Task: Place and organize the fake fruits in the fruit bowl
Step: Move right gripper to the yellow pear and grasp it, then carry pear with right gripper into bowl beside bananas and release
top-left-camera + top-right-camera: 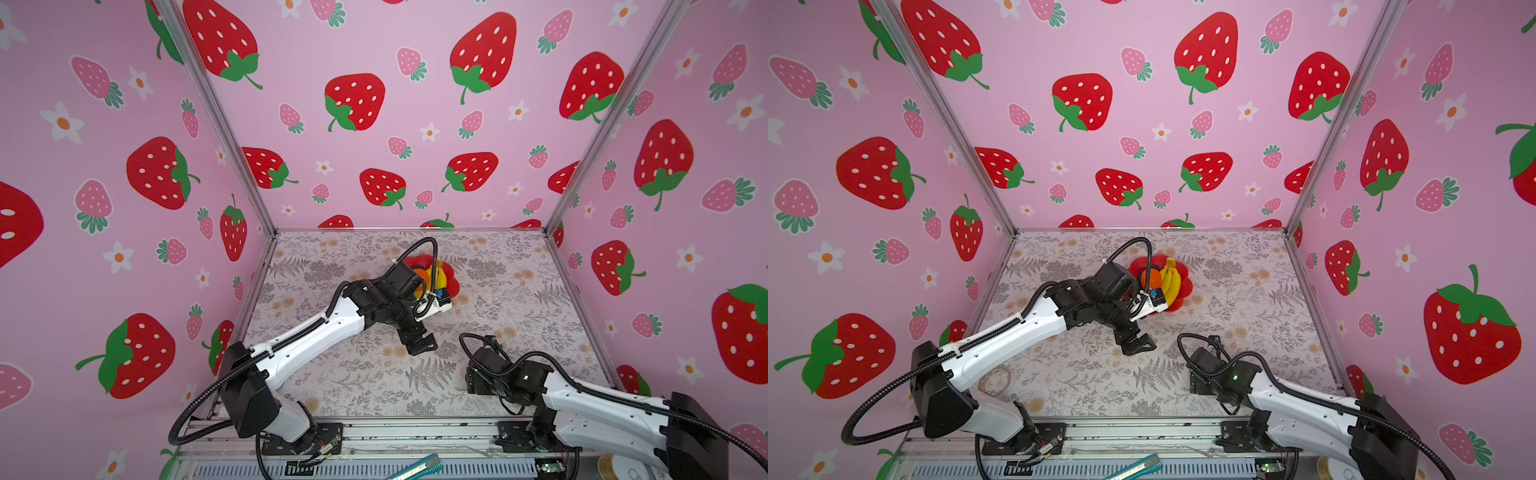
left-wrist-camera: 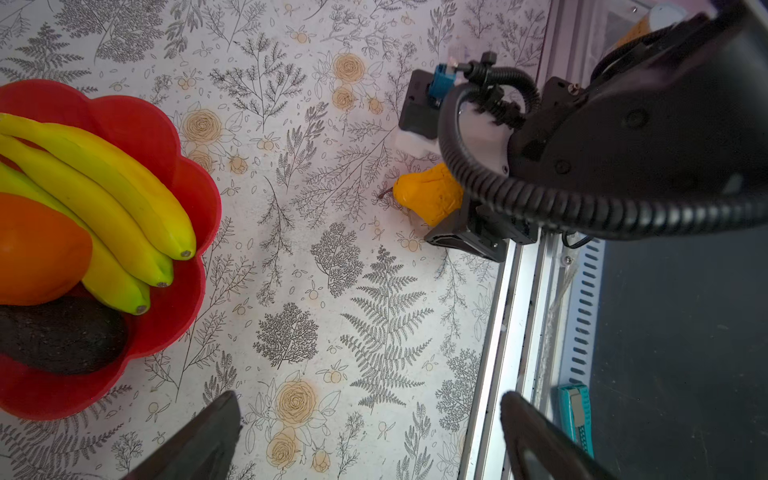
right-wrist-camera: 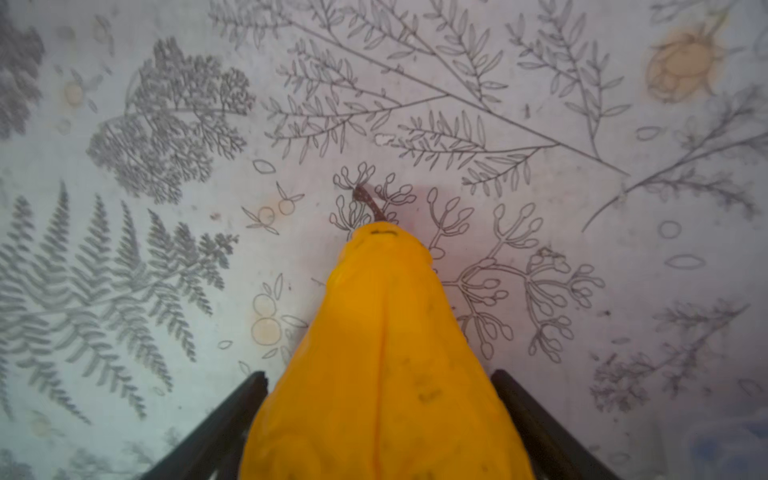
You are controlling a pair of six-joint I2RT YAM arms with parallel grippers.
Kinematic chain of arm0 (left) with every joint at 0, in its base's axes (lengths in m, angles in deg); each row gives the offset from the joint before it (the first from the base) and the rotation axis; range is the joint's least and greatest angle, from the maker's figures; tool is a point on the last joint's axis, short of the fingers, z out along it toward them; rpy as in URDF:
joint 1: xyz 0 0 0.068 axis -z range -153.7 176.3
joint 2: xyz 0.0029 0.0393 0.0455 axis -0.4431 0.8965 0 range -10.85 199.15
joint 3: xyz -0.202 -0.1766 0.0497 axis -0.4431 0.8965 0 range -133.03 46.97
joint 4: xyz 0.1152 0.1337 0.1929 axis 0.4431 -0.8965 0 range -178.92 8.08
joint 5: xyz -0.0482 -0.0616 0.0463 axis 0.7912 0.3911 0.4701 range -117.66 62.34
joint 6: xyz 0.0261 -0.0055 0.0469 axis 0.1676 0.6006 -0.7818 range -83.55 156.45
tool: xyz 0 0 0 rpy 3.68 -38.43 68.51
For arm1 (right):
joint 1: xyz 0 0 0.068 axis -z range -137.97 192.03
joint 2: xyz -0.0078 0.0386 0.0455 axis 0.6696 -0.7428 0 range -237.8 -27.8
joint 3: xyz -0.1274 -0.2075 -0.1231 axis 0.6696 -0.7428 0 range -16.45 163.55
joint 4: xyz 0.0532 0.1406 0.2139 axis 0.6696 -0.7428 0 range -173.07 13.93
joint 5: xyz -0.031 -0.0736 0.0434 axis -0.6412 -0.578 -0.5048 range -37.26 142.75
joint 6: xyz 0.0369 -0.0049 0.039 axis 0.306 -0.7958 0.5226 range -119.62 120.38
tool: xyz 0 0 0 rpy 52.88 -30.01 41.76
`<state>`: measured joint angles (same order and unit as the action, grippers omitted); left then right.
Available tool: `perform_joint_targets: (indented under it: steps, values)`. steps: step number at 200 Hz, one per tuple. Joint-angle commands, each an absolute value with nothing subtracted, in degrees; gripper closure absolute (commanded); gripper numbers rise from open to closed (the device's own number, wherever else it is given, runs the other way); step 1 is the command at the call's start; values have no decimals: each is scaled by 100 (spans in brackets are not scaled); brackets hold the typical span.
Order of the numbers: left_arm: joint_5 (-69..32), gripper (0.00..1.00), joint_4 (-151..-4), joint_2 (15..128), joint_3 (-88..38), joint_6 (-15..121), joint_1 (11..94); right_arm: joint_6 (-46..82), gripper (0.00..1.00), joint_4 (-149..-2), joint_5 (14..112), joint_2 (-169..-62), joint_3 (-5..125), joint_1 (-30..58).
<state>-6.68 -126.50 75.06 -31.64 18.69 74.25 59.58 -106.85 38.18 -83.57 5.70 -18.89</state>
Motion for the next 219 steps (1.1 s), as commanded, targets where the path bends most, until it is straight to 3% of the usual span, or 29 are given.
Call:
perform_joint_targets:
  steps: [1,39,70,105,154,219]
  values:
    - [-709,1,-12791,7433,-3187,1713,7457,6099,38,-10591,3723,-8442,558,-1927]
    - [-781,1,-12783,7404,-3187,1709,7447,5479,39,-10176,3212,-8274,1042,-1916]
    - [-1282,1,-12545,7221,-3117,1842,7236,4002,39,-9092,3174,-8510,1739,-1421]
    - [-1377,1,-12068,6954,-3090,2340,6325,2269,38,-7159,4618,-9397,2294,-577]
    - [-1516,1,-11856,6816,-3047,2581,5571,1943,39,-6303,5800,-11294,3206,829]
    - [-1447,1,-11880,6965,-3054,2568,5475,1452,39,-6393,5736,-12696,4226,1156]
